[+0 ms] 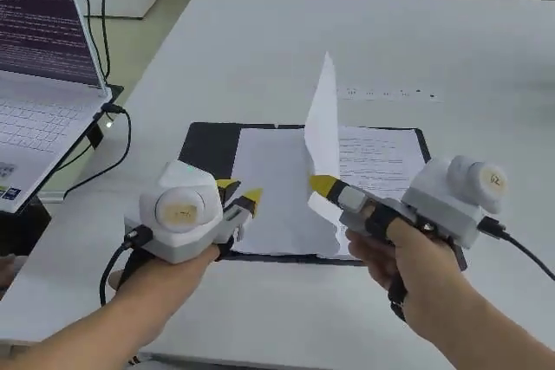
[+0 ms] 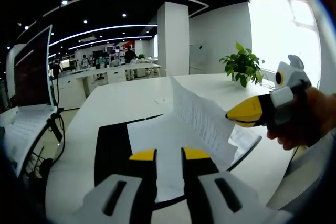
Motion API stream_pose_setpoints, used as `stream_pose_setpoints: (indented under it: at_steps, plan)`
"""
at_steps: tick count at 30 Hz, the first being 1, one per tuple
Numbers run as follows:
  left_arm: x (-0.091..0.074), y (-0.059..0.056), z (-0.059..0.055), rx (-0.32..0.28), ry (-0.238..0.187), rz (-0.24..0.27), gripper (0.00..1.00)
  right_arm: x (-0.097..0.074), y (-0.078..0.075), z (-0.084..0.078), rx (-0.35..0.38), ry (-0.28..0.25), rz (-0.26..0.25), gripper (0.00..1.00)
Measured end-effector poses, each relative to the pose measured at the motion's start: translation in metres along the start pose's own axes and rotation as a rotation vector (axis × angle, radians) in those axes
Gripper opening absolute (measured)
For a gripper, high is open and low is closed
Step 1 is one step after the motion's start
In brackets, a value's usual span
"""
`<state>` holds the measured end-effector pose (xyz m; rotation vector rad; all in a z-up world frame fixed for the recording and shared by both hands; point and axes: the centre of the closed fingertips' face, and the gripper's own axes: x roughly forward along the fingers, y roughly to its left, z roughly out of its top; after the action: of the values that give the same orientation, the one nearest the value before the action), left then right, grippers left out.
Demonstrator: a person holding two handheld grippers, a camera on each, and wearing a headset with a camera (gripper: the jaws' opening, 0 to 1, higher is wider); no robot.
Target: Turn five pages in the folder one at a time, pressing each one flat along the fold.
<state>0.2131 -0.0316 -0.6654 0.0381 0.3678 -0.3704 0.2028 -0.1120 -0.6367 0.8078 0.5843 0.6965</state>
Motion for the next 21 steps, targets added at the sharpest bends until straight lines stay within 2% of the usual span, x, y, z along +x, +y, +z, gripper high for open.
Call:
stream_pose_setpoints:
  at_steps: [5,10,16,21]
  plan:
    - [-0.011,0.015,-0.006,-0.008,0.005,0.030,0.16,0.026,-0.007,-0.021,-0.024,0.065,-0.011,0.00]
    - [-0.017,0.025,-0.012,-0.014,0.014,0.045,0.16,0.046,-0.010,-0.042,-0.035,0.125,-0.016,0.00]
    - [-0.024,0.038,-0.027,-0.020,0.045,0.071,0.15,0.069,-0.022,-0.066,-0.055,0.201,-0.032,0.00]
    - [-0.027,0.045,-0.045,-0.030,0.088,0.084,0.15,0.085,-0.036,-0.088,-0.085,0.261,-0.056,0.00]
